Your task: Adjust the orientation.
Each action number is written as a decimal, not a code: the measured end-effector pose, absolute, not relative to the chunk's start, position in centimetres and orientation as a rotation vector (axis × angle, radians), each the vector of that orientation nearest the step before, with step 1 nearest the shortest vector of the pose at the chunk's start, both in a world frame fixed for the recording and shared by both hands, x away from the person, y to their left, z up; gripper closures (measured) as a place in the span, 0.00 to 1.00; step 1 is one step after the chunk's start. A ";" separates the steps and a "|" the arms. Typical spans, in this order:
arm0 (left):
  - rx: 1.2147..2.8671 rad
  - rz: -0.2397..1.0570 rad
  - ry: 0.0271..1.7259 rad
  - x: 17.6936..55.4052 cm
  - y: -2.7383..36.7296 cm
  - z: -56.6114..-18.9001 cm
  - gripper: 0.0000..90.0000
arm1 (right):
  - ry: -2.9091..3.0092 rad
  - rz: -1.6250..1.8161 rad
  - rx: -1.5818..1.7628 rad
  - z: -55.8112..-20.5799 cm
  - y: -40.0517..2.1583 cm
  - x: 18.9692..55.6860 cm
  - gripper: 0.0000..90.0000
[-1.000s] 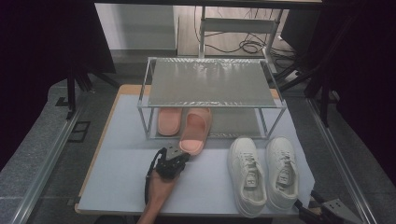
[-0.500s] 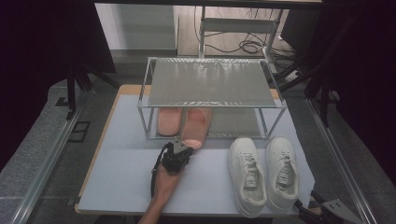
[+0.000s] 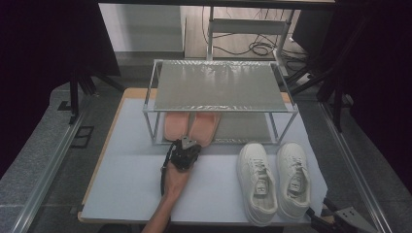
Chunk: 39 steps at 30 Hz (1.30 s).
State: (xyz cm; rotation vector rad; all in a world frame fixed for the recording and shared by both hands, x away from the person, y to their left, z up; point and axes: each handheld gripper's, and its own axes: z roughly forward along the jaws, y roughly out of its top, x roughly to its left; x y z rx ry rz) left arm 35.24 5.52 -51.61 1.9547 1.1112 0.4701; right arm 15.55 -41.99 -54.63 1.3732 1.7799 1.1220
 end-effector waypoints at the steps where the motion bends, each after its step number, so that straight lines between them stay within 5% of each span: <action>1: 1.950 0.462 1.117 35.4 5.6 -51.6 0.98 | 1.780 1.123 1.372 -54.6 -42.0 15.5 0.26; 27: 1.953 0.440 1.158 37.5 5.4 -51.6 0.94 | 1.780 1.122 1.369 -54.6 -42.0 15.6 0.26; 39: 1.960 0.415 1.104 34.7 6.9 -49.7 0.74 | 1.781 1.118 1.372 -54.6 -42.0 15.6 0.25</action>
